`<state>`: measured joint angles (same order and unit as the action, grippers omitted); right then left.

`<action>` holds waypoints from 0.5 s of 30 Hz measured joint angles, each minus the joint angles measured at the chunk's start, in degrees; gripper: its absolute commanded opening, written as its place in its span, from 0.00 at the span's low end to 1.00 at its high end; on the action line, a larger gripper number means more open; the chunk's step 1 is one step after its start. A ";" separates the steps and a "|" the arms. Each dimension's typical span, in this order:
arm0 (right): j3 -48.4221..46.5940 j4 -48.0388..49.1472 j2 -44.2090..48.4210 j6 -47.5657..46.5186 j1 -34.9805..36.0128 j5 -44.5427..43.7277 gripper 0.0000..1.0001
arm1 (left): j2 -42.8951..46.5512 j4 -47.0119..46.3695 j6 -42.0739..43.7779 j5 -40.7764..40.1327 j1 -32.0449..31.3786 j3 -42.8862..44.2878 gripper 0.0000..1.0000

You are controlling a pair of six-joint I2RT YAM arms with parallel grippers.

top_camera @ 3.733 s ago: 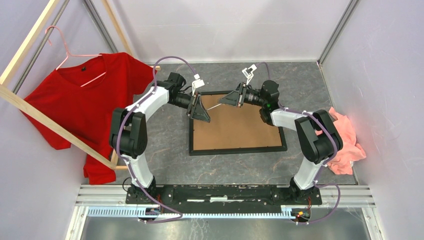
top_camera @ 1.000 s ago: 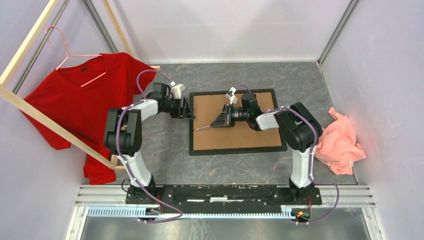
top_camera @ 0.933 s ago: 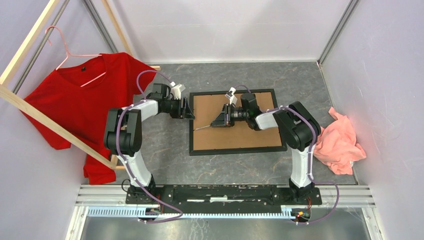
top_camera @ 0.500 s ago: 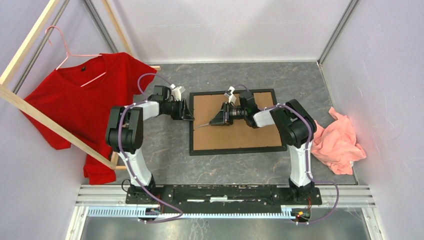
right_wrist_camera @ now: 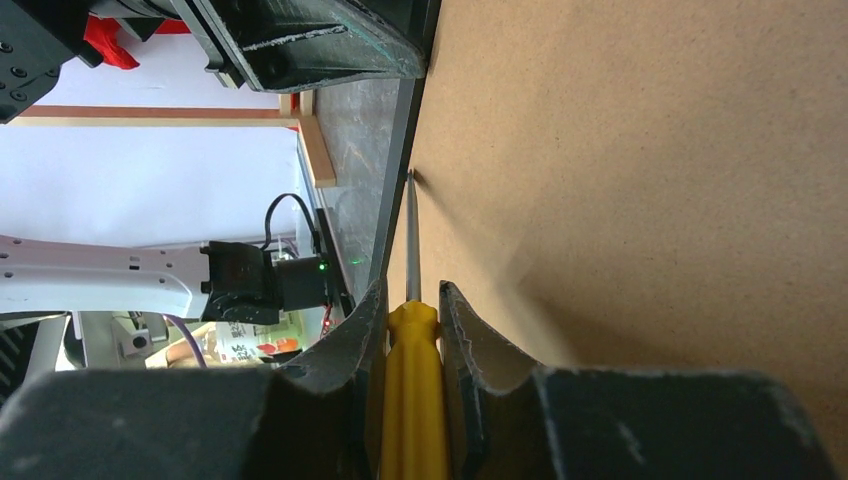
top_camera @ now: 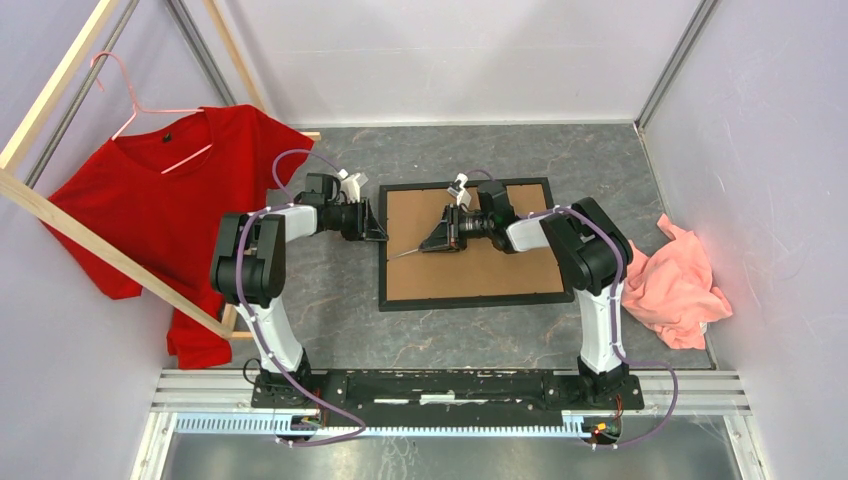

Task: Take the photo out of the frame
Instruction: Release the photo frame item from the photo frame.

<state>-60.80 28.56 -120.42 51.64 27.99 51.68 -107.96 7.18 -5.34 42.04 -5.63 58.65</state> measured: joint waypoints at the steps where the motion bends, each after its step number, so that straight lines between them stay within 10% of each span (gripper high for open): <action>1: 0.02 -0.15 0.02 -0.04 0.00 0.15 0.00 | 0.00 -0.15 -0.02 0.11 0.04 -0.09 0.34; 15: 0.02 -0.63 -0.33 1.73 0.04 0.94 0.00 | -0.44 -2.69 -2.27 0.74 0.42 -0.98 0.32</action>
<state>-60.77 27.92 -120.75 53.36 28.03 52.62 -108.40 4.49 -7.62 42.78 -5.21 57.67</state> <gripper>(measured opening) 0.248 0.392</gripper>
